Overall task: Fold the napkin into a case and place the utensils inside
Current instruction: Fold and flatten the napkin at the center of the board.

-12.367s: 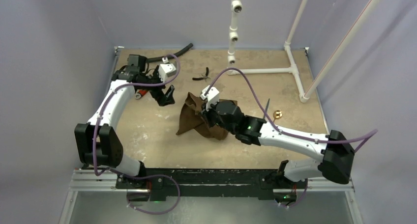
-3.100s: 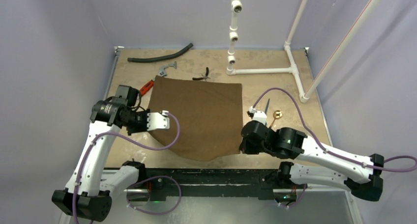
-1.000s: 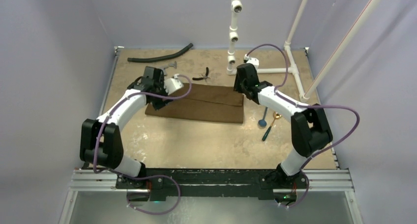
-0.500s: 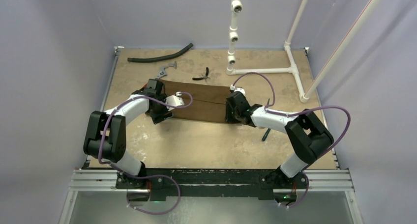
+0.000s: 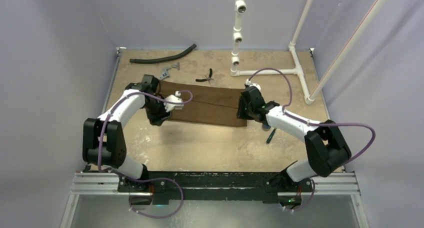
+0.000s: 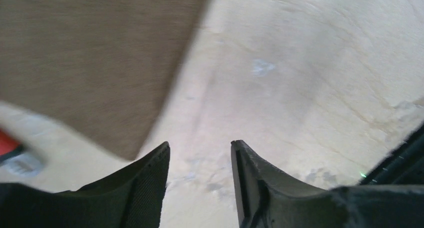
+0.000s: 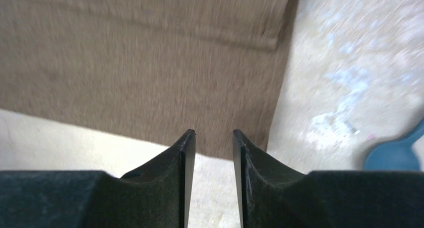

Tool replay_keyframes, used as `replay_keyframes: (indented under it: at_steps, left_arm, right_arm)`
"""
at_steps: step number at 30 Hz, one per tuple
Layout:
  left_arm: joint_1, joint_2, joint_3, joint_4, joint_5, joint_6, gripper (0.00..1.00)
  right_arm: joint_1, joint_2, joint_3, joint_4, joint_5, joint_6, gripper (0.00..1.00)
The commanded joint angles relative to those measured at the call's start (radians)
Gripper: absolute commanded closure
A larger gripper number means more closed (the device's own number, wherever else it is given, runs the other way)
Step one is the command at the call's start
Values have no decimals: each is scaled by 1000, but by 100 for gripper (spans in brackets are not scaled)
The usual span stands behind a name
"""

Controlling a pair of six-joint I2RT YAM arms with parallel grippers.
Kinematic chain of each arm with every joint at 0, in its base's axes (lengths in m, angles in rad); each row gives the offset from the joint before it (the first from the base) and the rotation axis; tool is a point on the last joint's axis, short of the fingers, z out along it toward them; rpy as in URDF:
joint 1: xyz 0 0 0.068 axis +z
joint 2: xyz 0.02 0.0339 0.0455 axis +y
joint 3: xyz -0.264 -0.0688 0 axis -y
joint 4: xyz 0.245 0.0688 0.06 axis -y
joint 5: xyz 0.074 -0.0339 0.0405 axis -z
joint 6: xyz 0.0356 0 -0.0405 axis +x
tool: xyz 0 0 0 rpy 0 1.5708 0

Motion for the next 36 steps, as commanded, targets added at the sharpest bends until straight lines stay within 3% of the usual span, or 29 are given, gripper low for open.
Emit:
replay_keyframes:
  at_steps: [1, 6, 15, 19, 26, 32, 36]
  left_arm:
    - [44, -71, 65, 93, -7, -33, 49]
    - [39, -14, 2, 217, -92, 36, 33]
    - [43, 153, 66, 385, -137, -164, 29]
    - [44, 202, 45, 338, -108, -171, 36]
    - [44, 191, -68, 222, -50, -51, 65]
    - [44, 106, -138, 46, -12, 45, 69]
    - [45, 63, -132, -113, 39, 120, 68]
  right_arm:
    - [-32, -15, 119, -10, 43, -72, 61]
    - [66, 111, 181, 27, 15, -50, 58]
    - [109, 280, 214, 166, 20, -28, 58]
    - [113, 289, 177, 150, 4, -24, 60]
    - [112, 167, -4, 150, -58, 33, 63]
    - [114, 55, -129, 111, -88, 64, 64]
    - [115, -3, -124, 55, -79, 60, 64]
